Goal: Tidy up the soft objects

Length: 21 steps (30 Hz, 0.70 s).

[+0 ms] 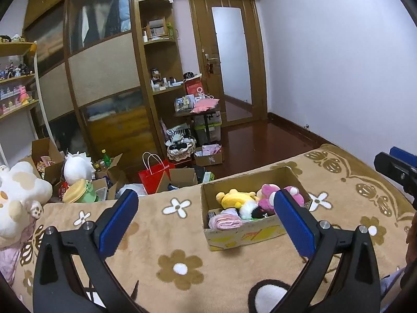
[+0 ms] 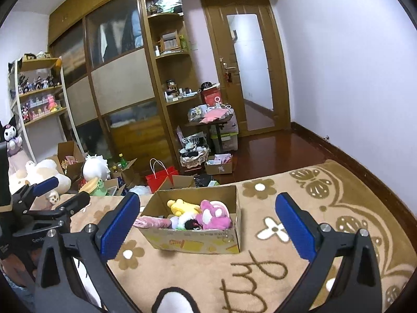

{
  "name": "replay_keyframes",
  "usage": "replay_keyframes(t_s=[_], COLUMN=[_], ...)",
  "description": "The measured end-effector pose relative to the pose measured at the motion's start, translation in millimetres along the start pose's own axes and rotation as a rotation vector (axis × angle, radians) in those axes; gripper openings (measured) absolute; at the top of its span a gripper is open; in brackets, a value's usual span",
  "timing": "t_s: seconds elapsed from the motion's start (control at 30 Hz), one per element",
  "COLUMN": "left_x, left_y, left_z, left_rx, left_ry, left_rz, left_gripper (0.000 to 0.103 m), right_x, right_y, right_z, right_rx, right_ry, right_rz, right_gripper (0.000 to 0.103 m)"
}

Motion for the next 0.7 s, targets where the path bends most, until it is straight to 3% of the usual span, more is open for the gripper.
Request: replay_keyframes(t_s=[0.23,0.7], left_x=[-1,-12], left_y=[4,-7], left_z=[12,33], left_rx=[0.028,-0.003], left_ry=[-0.007,0.001], left_rz=[-0.012,-0.039], left_gripper=[0.103,0.103], right_x=[4,-3], right_y=[8,-3], right_z=[17,39], right_rx=[0.010,-0.016], right_ry=[-0.002,0.059], right_rz=[0.014,0.059], right_gripper=[0.103,0.103])
Point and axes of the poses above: each gripper's, at about its wrist camera, not at the fingertips, and y roughly against the way its jaws point, x to its right, z to its underside, the point moved 6 cm from there along -y, roughly the way its jaws point, and after that the axes turned 6 degrees about y, right-handed, at the moved point
